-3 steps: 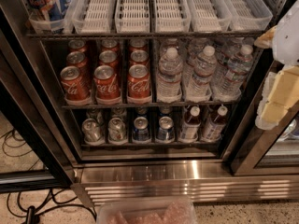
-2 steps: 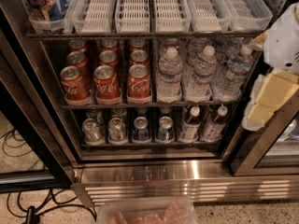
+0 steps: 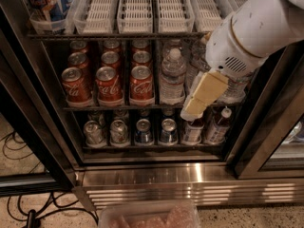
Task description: Pick redbull can from top shelf of fridge
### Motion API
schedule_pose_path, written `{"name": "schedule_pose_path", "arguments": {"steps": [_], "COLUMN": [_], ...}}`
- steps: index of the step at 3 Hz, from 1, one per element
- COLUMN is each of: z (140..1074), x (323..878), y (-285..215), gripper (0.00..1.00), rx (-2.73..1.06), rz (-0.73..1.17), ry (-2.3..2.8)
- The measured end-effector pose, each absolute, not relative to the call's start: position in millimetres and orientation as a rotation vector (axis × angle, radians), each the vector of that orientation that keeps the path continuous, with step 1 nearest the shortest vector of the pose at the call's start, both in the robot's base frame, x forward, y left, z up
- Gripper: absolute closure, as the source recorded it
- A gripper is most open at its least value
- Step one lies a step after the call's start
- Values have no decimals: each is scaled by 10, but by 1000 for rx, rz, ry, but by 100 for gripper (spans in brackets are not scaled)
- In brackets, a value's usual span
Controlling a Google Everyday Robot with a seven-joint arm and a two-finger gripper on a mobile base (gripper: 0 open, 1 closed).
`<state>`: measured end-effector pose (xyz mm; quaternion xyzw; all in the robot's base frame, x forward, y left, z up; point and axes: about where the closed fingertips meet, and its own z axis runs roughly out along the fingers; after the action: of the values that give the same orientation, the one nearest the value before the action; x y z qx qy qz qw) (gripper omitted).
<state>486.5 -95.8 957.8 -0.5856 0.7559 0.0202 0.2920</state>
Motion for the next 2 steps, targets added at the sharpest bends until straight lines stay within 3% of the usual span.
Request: {"name": "schedule_pose_path", "arguments": {"steps": [2], "z": [9582], "x": [4851], "y": [-807], "gripper": [0], "rx": [-1519], "rz": [55], "ry": [1989]}}
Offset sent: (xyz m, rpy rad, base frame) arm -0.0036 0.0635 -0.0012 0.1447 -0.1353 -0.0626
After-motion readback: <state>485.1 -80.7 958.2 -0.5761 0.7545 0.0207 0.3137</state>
